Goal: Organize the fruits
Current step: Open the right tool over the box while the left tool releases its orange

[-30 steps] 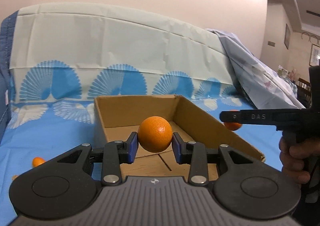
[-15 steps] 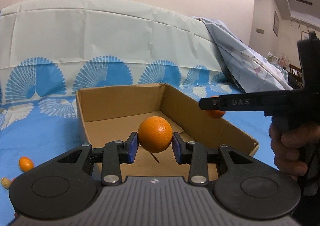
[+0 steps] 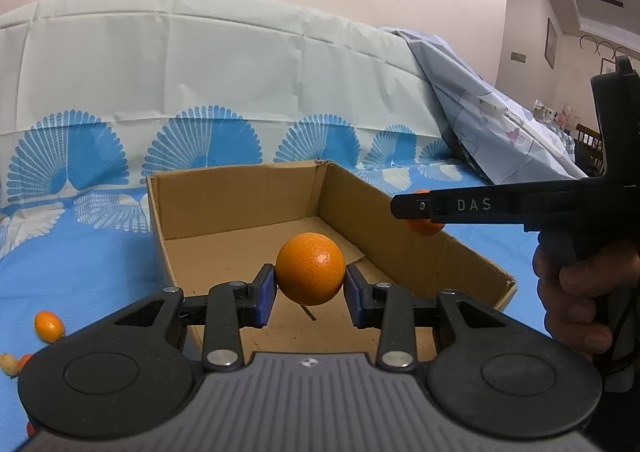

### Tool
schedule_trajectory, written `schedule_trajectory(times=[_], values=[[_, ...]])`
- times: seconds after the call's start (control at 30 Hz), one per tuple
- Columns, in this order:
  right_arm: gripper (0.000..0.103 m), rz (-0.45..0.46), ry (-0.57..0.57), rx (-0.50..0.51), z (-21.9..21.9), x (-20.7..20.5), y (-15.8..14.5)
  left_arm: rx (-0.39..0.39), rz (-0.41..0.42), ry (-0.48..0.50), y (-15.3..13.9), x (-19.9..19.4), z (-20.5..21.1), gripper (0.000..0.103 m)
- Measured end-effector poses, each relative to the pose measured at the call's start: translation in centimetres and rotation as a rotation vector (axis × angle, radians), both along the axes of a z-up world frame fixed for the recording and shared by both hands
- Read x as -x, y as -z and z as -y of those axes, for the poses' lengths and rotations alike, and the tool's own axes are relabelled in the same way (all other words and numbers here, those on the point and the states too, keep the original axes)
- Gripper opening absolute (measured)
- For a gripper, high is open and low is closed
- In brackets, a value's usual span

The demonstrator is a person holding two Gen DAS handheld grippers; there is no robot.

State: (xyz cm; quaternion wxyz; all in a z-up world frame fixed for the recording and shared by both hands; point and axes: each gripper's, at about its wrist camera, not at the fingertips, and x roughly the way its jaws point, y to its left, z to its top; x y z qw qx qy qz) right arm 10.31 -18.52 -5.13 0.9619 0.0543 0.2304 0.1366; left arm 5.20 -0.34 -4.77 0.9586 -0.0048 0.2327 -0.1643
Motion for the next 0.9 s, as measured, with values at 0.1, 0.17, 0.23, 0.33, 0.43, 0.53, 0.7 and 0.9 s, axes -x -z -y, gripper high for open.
schedule_trajectory(times=[0.1,0.17,0.23,0.33,0.43,0.53,0.7,0.9], values=[[0.044,-0.001,0.015,0.001,-0.1,-0.1,0.0,0.004,0.004,-0.009,-0.1,-0.1,0.0,0.057],[0.048,0.005,0.023,-0.005,0.0,0.0,-0.1,0.005,0.007,-0.015,-0.2,-0.1,-0.1,0.057],[0.050,0.005,0.030,-0.004,-0.1,0.0,-0.1,0.004,0.007,-0.027,-0.1,-0.1,0.0,0.057],[0.052,0.005,0.036,0.005,-0.3,0.0,-0.1,-0.003,0.043,-0.041,-0.1,0.2,0.0,0.057],[0.053,0.012,0.039,0.013,-0.6,0.2,-0.1,-0.011,0.106,-0.051,-0.1,0.9,0.1,0.057],[0.053,0.022,0.041,0.009,-1.0,0.5,-0.1,-0.021,0.161,-0.043,-0.2,1.7,0.2,0.057],[0.052,0.042,0.040,-0.020,-1.7,1.0,-0.5,-0.074,0.218,-0.051,-0.3,2.9,0.2,0.057],[0.052,0.064,0.014,-0.052,-3.9,1.9,-1.0,-0.078,0.214,-0.116,-1.8,3.5,-2.4,0.057]])
